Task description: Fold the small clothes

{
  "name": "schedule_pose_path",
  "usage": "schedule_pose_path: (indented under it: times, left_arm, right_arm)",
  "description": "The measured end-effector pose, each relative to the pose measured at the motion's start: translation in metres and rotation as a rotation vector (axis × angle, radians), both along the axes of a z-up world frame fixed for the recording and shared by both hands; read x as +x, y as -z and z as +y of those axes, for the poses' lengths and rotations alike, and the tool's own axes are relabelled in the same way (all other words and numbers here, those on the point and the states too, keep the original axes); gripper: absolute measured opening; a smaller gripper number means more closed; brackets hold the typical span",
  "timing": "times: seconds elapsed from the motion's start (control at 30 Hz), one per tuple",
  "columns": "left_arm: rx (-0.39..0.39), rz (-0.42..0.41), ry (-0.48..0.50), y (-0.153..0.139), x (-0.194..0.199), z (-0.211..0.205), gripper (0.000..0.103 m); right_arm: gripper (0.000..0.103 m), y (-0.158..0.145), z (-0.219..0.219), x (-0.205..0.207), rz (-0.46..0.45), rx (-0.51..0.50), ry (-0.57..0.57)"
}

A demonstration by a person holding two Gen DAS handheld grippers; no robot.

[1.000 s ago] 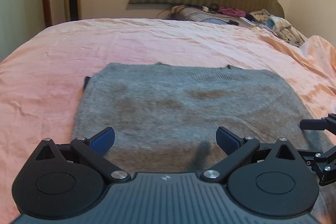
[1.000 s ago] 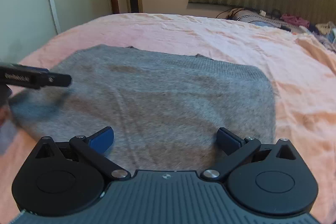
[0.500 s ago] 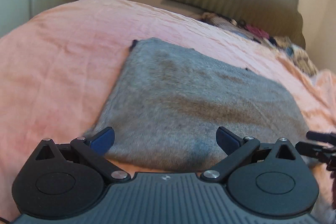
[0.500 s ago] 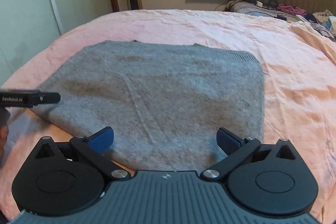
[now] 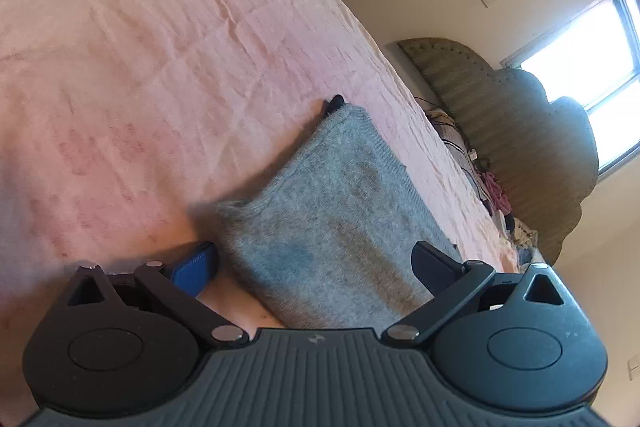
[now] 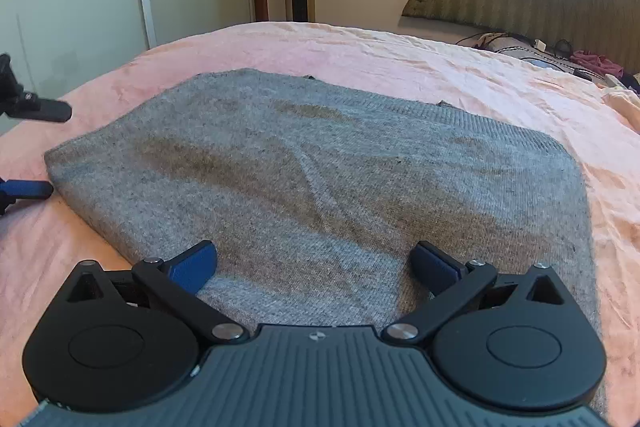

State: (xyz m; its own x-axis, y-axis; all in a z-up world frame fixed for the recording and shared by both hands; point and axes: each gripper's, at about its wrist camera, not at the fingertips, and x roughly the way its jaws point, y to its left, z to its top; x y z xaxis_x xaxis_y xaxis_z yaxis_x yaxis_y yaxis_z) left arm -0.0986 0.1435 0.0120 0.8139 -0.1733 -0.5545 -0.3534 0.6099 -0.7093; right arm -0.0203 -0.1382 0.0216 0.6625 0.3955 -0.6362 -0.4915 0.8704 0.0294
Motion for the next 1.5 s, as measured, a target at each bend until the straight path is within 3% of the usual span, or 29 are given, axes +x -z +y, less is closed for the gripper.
schedule_pose_path:
  times: [0.07, 0.13, 0.17, 0.3, 0.4, 0.43, 0.5, 0.57, 0.67, 0.73, 0.8, 0.9, 0.97, 1.2, 1.23, 1.3, 1.33, 1.37, 1.5]
  left_arm:
    - [-0.015, -0.015, 0.021, 0.003, 0.008, -0.006, 0.092]
    - [0.007, 0.022, 0.024, 0.006, 0.016, -0.013, 0.051]
    - [0.026, 0.041, 0.015, 0.007, 0.020, -0.014, 0.038]
    - [0.024, 0.065, -0.019, 0.008, 0.026, -0.009, 0.036]
    - [0.070, 0.092, -0.041, 0.006, 0.027, -0.010, 0.022]
    - [0.093, 0.104, -0.048, 0.006, 0.026, -0.010, 0.013]
    - [0.147, 0.113, -0.029, 0.003, 0.028, -0.015, 0.008]
    - [0.255, 0.089, 0.013, -0.008, 0.030, -0.030, 0.006]
    - [0.462, -0.054, 0.152, -0.031, 0.028, -0.072, 0.006]
    - [0.599, -0.144, 0.238, -0.041, 0.022, -0.101, 0.006]
    - [0.675, -0.205, 0.321, -0.043, 0.017, -0.122, 0.006]
    - [0.720, -0.235, 0.409, -0.038, 0.011, -0.139, 0.006]
    - [0.735, -0.238, 0.433, -0.035, 0.010, -0.144, 0.006]
    - [0.773, -0.178, 0.370, -0.030, 0.003, -0.119, 0.007]
    - [0.783, -0.154, 0.361, -0.026, 0.000, -0.115, 0.014]
    - [0.772, -0.070, 0.344, -0.017, 0.000, -0.106, 0.048]
    - [0.751, -0.036, 0.326, -0.013, 0.002, -0.100, 0.080]
    - [0.732, -0.023, 0.302, -0.009, 0.003, -0.094, 0.087]
    - [0.727, -0.060, 0.316, -0.011, 0.006, -0.095, 0.087]
  right_arm:
    - [0.103, 0.000, -0.001, 0.001, 0.002, 0.009, 0.000]
    - [0.103, 0.000, -0.003, 0.001, 0.005, 0.021, 0.000]
    - [0.103, 0.000, -0.003, 0.002, 0.006, 0.025, 0.000]
    - [0.103, 0.000, -0.005, 0.002, 0.009, 0.039, 0.000]
    - [0.103, 0.000, -0.007, 0.003, 0.014, 0.058, 0.000]
    - [0.103, 0.000, -0.008, 0.003, 0.015, 0.062, 0.000]
    - [0.103, 0.000, -0.009, 0.003, 0.016, 0.067, 0.001]
    - [0.103, -0.001, -0.009, 0.004, 0.017, 0.073, 0.001]
    - [0.103, -0.005, -0.017, 0.006, 0.039, 0.132, 0.017]
    - [0.103, -0.016, -0.031, 0.018, 0.147, 0.287, 0.068]
    - [0.103, -0.032, -0.042, 0.037, 0.248, 0.459, 0.089]
    - [0.103, -0.047, -0.042, 0.072, 0.376, 0.647, 0.020]
    - [0.103, -0.046, -0.029, 0.099, 0.482, 0.709, -0.019]
    - [0.103, -0.038, 0.038, 0.150, 0.649, 0.694, -0.076]
    - [0.103, -0.037, 0.045, 0.148, 0.655, 0.681, -0.089]
    - [0.103, -0.032, 0.057, 0.145, 0.664, 0.648, -0.104]
    - [0.103, -0.029, 0.060, 0.142, 0.672, 0.635, -0.101]
    - [0.103, -0.025, 0.062, 0.141, 0.682, 0.628, -0.097]
    - [0.103, -0.021, 0.059, 0.133, 0.709, 0.654, -0.080]
